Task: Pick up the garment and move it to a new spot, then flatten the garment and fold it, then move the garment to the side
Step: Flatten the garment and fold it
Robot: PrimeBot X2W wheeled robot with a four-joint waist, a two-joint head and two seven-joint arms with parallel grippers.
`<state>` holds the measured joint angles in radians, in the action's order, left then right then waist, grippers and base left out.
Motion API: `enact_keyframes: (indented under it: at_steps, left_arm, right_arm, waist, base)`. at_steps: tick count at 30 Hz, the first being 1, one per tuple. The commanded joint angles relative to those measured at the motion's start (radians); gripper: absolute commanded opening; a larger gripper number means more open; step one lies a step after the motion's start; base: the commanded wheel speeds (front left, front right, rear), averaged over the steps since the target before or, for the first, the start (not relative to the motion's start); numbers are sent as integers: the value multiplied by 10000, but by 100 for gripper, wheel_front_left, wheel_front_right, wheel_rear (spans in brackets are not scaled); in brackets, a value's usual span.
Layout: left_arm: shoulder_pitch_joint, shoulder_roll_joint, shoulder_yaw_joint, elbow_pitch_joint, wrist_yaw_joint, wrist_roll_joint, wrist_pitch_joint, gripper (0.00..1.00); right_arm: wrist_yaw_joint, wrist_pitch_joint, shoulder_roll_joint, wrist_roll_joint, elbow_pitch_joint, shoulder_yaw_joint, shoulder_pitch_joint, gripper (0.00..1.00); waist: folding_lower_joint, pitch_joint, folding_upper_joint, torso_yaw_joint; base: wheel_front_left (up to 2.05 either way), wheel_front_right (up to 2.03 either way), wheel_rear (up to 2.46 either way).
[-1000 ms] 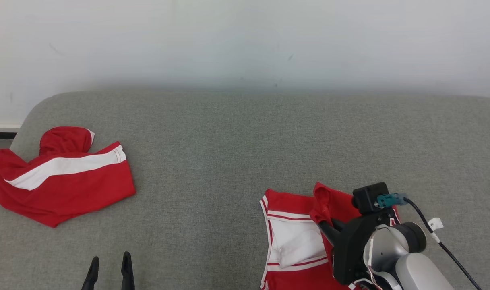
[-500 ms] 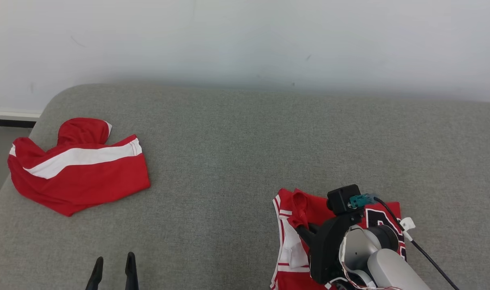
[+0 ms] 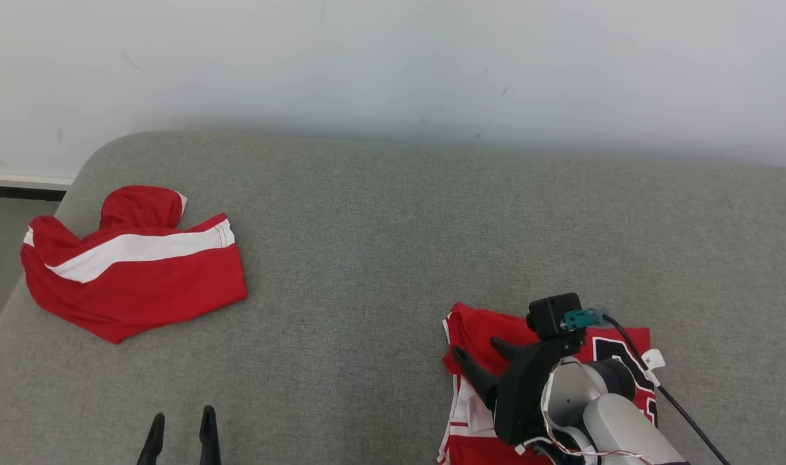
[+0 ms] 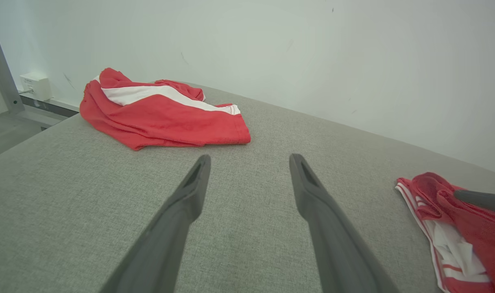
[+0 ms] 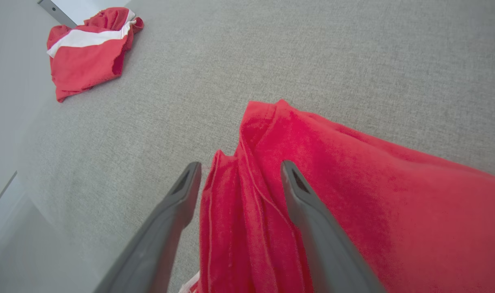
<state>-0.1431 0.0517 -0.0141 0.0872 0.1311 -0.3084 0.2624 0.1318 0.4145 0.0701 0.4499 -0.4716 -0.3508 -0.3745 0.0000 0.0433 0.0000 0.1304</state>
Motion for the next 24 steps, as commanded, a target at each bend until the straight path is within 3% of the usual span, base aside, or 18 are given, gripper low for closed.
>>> enact_keyframes:
  at_steps: [1, 7, 15, 24]
  left_arm:
    - [-127, -20, -42, 10, -8, -66, 30, 100]
    - [-206, -22, -91, -13, -8, -53, 30, 100]
    - [-385, -19, -70, 17, -8, -58, 30, 100]
    - [-511, -18, -73, 44, -8, -123, 30, 100]
  right_arm:
    - [-27, -163, -7, 180, 176, 22, -22, 100]
    - [-27, -568, 310, 438, 1151, 430, 381, 100]
    - [-27, -1232, 820, -661, 2140, 2186, 1762, 100]
    - [-27, -2384, 463, -2015, 2583, 3811, 3321, 100]
  waist:
    - [0, -27, 0, -26]
    - [0, -154, 0, -169]
    - [0, -446, 0, -303]
    - [0, -637, 0, -433]
  base:
    - [0, 0, 0]
    - [0, 0, 0]
    - [0, 0, 0]
    - [0, 0, 0]
